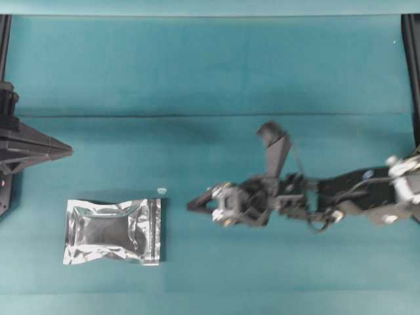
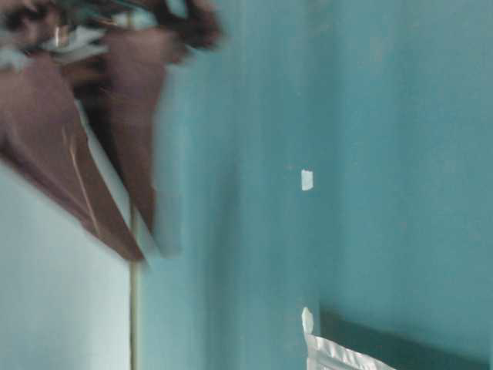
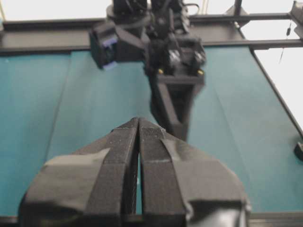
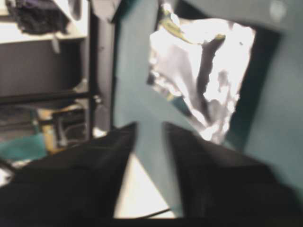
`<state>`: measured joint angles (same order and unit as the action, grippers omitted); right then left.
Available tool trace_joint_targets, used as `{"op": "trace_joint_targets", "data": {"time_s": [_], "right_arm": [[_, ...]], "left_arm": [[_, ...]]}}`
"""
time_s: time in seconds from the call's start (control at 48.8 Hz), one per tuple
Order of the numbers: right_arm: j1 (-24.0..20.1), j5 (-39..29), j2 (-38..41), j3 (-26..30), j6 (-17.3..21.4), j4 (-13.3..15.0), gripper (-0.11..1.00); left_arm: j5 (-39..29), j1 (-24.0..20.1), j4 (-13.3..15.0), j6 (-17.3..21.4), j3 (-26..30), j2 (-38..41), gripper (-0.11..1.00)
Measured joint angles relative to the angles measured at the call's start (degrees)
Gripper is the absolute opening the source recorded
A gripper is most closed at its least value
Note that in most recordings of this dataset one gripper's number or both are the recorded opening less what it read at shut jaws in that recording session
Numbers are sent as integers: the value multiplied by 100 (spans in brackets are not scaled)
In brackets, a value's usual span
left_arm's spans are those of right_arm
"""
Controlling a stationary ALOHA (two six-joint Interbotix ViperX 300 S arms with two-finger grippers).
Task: Hand over the silver zip bag and make it stand upright.
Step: 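Reach the right gripper across the table toward the silver zip bag, then close the right gripper on the right edge of the bag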
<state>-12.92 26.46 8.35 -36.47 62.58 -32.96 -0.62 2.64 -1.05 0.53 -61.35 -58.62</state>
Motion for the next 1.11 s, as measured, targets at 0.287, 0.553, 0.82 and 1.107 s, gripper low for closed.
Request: {"op": "trace_joint_targets", "data": {"time_s": [0.287, 0.553, 0.82, 1.107], "right_arm": [[-70, -316, 466, 378, 132, -536, 92], [18, -606, 940, 650, 149, -800, 92], [44, -668, 1397, 1072, 149, -809, 92], [123, -747, 1688, 1345, 158, -809, 91]], "left_arm": [[-9, 0, 0, 0, 0, -26, 0], [-9, 9, 0, 0, -62, -141, 0], [-35, 9, 0, -9, -114, -325, 0], [-352, 26, 0, 0, -114, -492, 0]]}}
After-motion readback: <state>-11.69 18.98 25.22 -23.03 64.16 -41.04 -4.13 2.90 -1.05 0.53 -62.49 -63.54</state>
